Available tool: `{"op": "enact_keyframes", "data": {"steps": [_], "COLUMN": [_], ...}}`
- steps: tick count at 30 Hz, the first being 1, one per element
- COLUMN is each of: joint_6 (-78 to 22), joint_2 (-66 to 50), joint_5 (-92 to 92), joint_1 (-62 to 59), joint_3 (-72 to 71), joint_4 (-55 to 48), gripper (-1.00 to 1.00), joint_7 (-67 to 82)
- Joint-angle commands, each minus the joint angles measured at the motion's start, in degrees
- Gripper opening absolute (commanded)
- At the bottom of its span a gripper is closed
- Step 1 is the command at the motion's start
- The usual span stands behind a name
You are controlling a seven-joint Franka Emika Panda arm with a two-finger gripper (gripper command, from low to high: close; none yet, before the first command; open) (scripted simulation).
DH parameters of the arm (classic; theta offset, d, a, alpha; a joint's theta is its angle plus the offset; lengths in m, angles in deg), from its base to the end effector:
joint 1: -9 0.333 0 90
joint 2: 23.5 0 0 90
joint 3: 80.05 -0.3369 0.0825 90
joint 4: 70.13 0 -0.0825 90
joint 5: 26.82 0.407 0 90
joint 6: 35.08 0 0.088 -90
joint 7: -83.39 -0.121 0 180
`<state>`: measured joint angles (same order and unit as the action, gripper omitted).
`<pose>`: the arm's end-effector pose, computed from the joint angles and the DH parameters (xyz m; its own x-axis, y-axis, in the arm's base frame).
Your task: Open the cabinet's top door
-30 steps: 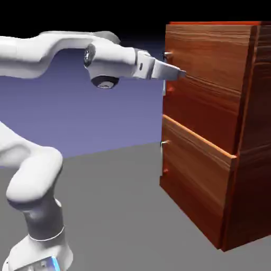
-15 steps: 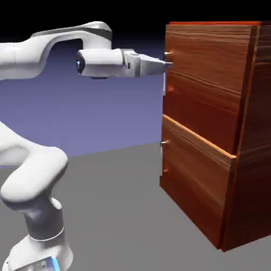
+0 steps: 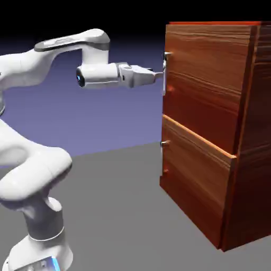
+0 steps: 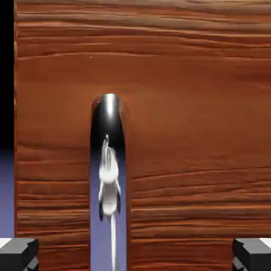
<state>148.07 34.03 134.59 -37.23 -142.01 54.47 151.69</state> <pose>0.3930 0.2187 0.5756 -0.0309 -0.7064 0.7071 -0.0311 -0.7064 -0.7071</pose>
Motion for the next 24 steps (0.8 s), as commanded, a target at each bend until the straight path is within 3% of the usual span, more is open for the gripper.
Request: {"op": "enact_keyframes", "data": {"steps": [1,6,7,24], "joint_6": [0.0,-2.5,-2.5,-13.6], "joint_2": [0.0,-3.0,-3.0,-2.0], "joint_5": [0.0,0.5,0.5,-12.6], "joint_1": [0.0,-9.7,-9.7,23.5], "joint_3": [0.0,-5.0,-5.0,17.6], "joint_4": [0.0,-6.2,-6.2,16.7], "gripper": [1.0,1.0,-1.0,-1.0], "joint_7": [0.0,0.1,0.1,0.5]}}
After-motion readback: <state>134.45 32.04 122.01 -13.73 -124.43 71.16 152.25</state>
